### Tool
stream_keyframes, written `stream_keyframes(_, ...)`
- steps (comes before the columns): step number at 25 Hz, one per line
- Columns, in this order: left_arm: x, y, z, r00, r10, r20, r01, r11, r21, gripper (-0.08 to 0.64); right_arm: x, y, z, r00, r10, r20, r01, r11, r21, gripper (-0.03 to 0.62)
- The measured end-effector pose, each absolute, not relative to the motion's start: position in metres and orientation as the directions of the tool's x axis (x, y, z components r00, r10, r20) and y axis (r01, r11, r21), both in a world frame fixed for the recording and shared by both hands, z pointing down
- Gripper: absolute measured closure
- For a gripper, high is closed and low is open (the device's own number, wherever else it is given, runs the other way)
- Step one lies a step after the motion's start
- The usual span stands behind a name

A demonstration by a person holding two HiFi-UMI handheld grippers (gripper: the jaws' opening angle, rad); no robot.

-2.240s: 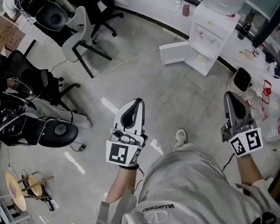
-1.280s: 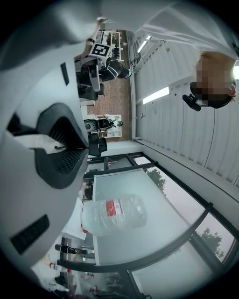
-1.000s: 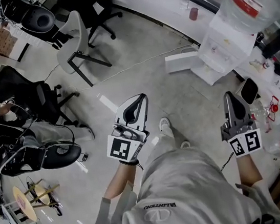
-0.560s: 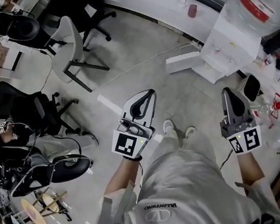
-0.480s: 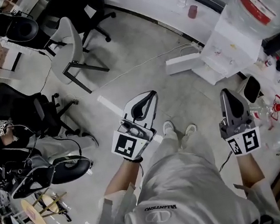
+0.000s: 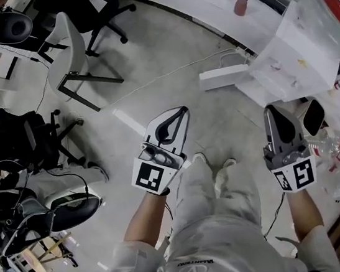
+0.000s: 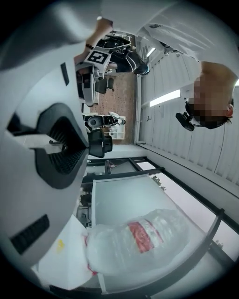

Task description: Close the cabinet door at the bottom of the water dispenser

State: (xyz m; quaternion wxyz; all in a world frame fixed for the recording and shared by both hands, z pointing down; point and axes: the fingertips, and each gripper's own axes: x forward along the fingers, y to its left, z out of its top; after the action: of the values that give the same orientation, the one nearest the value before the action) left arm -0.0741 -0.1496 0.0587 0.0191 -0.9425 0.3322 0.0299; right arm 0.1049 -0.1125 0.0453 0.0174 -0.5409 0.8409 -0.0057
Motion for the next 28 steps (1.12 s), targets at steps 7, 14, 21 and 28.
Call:
stream_keyframes(7,-0.049,-0.209,0.251,0.801,-0.592,-0.091,-0.598,-0.796,-0.09,0.552,0.111,-0.178,0.251,-0.433,-0.901,-0.014,-0.901,0.433,-0.014,0.577)
stream_keyframes(14,-0.023,-0.252,0.424,0.811,-0.574,-0.111,-0.585,-0.798,-0.147,0.552,0.104,-0.243,0.427,-0.47,-0.881,-0.057,-0.882,0.471,-0.013,0.577)
stream_keyframes(21,-0.013,-0.294,0.547,0.798,-0.596,-0.088,-0.602,-0.786,-0.138,0.552,0.078,-0.275,0.541,-0.559,-0.828,-0.048,-0.829,0.559,0.008,0.577)
stream_keyframes(28,-0.003,-0.326,0.618,0.822,-0.567,-0.063,-0.569,-0.81,-0.14,0.552,0.075,-0.296,0.609,-0.59,-0.807,-0.025,-0.807,0.589,0.035,0.577)
